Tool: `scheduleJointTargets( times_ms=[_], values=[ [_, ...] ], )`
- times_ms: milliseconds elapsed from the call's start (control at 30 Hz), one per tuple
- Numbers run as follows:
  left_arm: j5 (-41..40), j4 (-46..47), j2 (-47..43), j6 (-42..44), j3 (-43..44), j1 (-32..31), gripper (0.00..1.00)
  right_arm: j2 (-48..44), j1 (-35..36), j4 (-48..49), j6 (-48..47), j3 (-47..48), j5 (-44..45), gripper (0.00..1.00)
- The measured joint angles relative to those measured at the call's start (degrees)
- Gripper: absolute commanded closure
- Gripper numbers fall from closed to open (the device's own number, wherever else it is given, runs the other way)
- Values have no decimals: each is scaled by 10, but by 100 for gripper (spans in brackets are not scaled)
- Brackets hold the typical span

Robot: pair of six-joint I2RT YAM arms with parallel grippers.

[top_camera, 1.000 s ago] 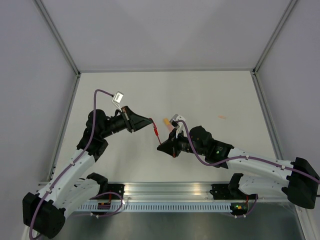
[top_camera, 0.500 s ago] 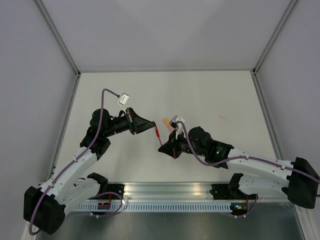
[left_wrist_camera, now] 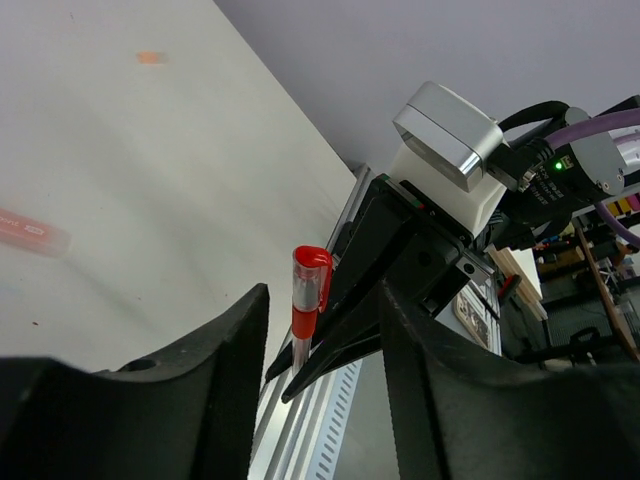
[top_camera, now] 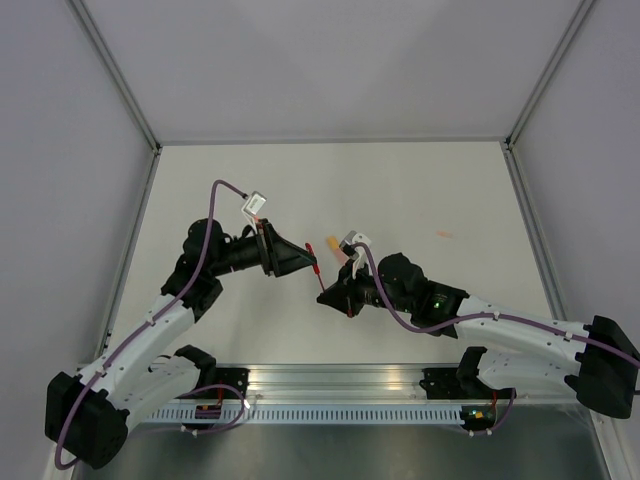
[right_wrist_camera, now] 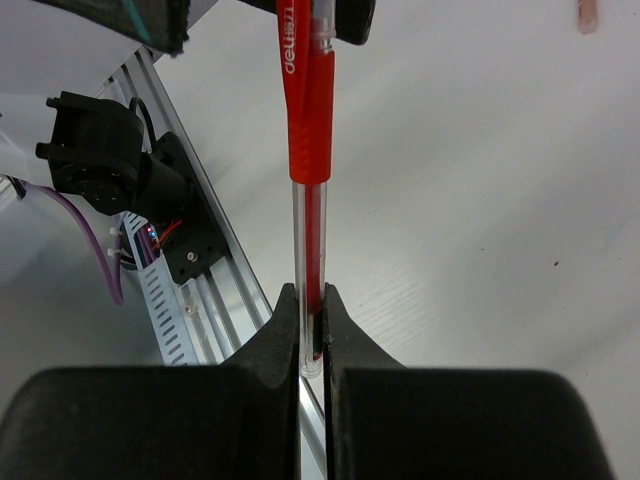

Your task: Insert the pens into the pen caps

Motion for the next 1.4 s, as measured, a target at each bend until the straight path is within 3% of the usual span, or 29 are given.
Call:
scheduleJointTargets(
  times_ms=[367, 733, 933, 1167, 1400],
  values=[
    [-4, -4, -1, 0, 3, 0, 40, -3, 0, 4, 0, 0, -1, 100],
    [-23, 3, -10, -7, 3, 0, 45, -3, 0, 7, 0, 0, -14, 100],
    [-32, 17, -17, -15, 3, 0, 59, -1, 0, 7, 0, 0, -16, 100],
    [-41, 30, -14, -23, 2, -5, 95, -1, 0, 12, 0, 0, -18, 100],
    [-70, 50, 0, -14, -2, -49, 98, -1, 1, -7, 0, 0, -18, 100]
  ],
)
